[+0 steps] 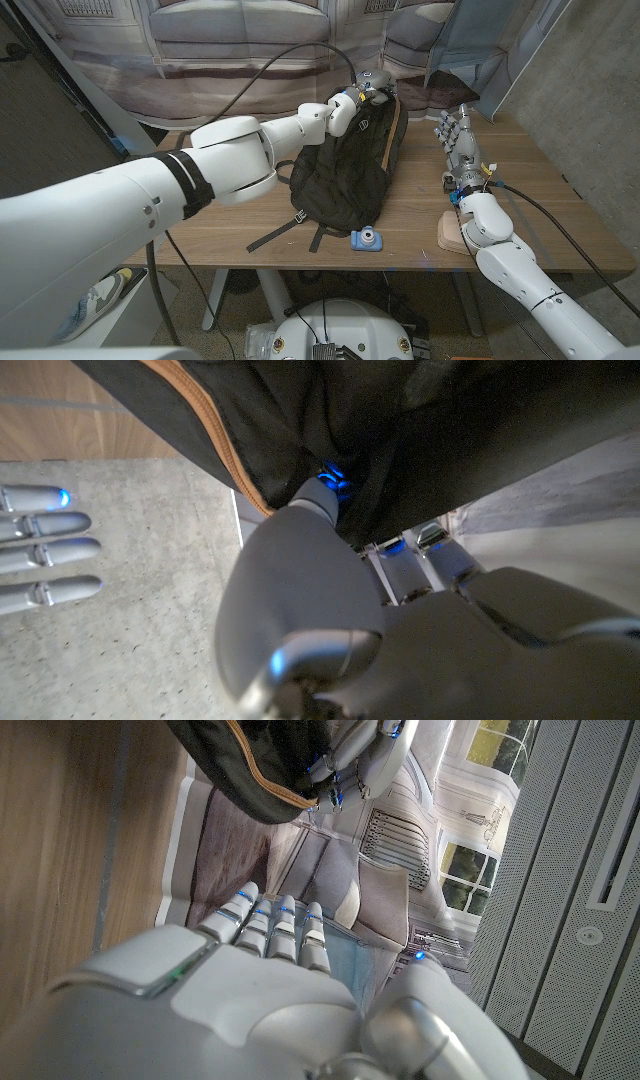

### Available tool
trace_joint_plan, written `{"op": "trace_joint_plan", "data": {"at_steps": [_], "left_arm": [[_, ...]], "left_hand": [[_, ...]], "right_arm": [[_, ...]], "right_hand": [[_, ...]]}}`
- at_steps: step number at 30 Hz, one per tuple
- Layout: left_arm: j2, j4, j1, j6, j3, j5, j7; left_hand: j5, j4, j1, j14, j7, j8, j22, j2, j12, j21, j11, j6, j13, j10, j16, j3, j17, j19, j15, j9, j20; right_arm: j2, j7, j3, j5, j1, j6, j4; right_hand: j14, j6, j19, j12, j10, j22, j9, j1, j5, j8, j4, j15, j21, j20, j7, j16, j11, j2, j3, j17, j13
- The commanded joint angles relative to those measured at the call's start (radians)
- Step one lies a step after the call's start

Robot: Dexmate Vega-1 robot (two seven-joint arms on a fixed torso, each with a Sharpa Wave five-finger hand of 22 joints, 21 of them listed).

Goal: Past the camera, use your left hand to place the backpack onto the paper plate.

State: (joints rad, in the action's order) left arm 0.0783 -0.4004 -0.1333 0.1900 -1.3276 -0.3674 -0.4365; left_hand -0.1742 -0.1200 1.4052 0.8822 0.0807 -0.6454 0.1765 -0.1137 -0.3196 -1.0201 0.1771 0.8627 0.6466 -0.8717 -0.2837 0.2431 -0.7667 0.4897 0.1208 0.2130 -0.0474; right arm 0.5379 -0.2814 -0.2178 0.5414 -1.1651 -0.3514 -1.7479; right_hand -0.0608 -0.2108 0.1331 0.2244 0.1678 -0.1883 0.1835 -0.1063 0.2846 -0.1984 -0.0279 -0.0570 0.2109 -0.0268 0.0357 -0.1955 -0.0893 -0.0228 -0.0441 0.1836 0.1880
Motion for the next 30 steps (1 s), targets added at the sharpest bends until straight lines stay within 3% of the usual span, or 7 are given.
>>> {"op": "trace_joint_plan", "data": {"at_steps": [1, 9, 13, 17, 30], "left_arm": [[0.0, -0.039, -0.007, -0.162, -0.071, 0.108, 0.146], [0.023, -0.039, -0.03, -0.289, -0.095, 0.168, 0.309], [0.025, -0.039, -0.034, -0.319, -0.103, 0.173, 0.348], [0.029, -0.039, -0.032, -0.36, -0.101, 0.181, 0.346], [0.02, -0.039, -0.03, -0.365, -0.102, 0.177, 0.347]], "left_hand": [[-0.004, 0.002, -0.007, -0.005, 0.0, 0.005, 0.001, -0.004, 0.001, 0.006, -0.002, -0.003, 0.004, 0.006, 0.003, 0.01, -0.005, -0.01, 0.103, 0.002, -0.076], [-0.004, 0.002, -0.009, -0.028, 0.004, 0.01, 0.001, -0.006, 0.012, 0.017, 0.0, -0.011, 0.004, 0.02, 0.017, 0.013, -0.003, -0.031, 0.101, 0.0, -0.073], [-0.004, 0.005, -0.017, -0.048, 0.011, 0.018, 0.0, -0.005, 0.023, 0.028, -0.001, -0.028, 0.001, 0.033, 0.039, 0.015, 0.016, -0.053, 0.102, -0.001, -0.071], [-0.003, 0.008, -0.023, -0.059, 0.014, 0.022, -0.001, -0.006, 0.036, 0.04, 0.005, -0.037, -0.005, 0.043, 0.053, 0.017, 0.033, -0.073, 0.101, -0.002, -0.069], [-0.004, 0.011, -0.056, -0.168, 0.052, 0.057, -0.003, 0.016, 0.109, 0.105, 0.019, -0.112, -0.045, 0.105, 0.103, 0.018, 0.136, -0.19, 0.094, -0.004, -0.041]], "right_arm": [[-0.012, 0.005, -0.013, 0.005, 0.019, -0.004, 0.033], [-0.025, 0.012, -0.025, 0.011, 0.036, -0.011, 0.067], [-0.027, 0.012, -0.027, 0.012, 0.039, -0.013, 0.075], [-0.029, 0.011, -0.029, 0.014, 0.041, -0.013, 0.079], [-0.03, 0.017, -0.038, 0.019, 0.05, -0.012, 0.095]], "right_hand": [[-0.006, -0.004, 0.006, -0.003, 0.007, -0.002, 0.006, -0.01, -0.001, 0.001, -0.001, -0.002, -0.002, 0.002, 0.001, 0.006, 0.0, 0.002, 0.006, 0.005, 0.002], [-0.005, -0.004, 0.006, -0.003, 0.006, -0.002, 0.006, -0.01, -0.001, 0.001, -0.001, -0.001, -0.002, 0.002, -0.001, 0.006, -0.001, 0.002, 0.007, 0.005, 0.002], [-0.004, -0.003, 0.007, -0.003, 0.006, -0.002, 0.006, -0.01, -0.001, 0.001, -0.001, -0.001, -0.002, 0.002, -0.001, 0.006, 0.0, 0.003, 0.008, 0.005, 0.002], [-0.005, -0.003, 0.007, -0.003, 0.006, -0.002, 0.006, -0.01, -0.001, 0.001, -0.001, -0.001, -0.002, 0.002, -0.001, 0.006, 0.0, 0.003, 0.008, 0.005, 0.002], [-0.007, -0.004, 0.008, -0.003, 0.006, -0.002, 0.006, -0.011, -0.002, 0.0, 0.0, -0.002, -0.002, 0.001, -0.002, 0.005, 0.0, 0.004, 0.01, 0.005, 0.002]]}}
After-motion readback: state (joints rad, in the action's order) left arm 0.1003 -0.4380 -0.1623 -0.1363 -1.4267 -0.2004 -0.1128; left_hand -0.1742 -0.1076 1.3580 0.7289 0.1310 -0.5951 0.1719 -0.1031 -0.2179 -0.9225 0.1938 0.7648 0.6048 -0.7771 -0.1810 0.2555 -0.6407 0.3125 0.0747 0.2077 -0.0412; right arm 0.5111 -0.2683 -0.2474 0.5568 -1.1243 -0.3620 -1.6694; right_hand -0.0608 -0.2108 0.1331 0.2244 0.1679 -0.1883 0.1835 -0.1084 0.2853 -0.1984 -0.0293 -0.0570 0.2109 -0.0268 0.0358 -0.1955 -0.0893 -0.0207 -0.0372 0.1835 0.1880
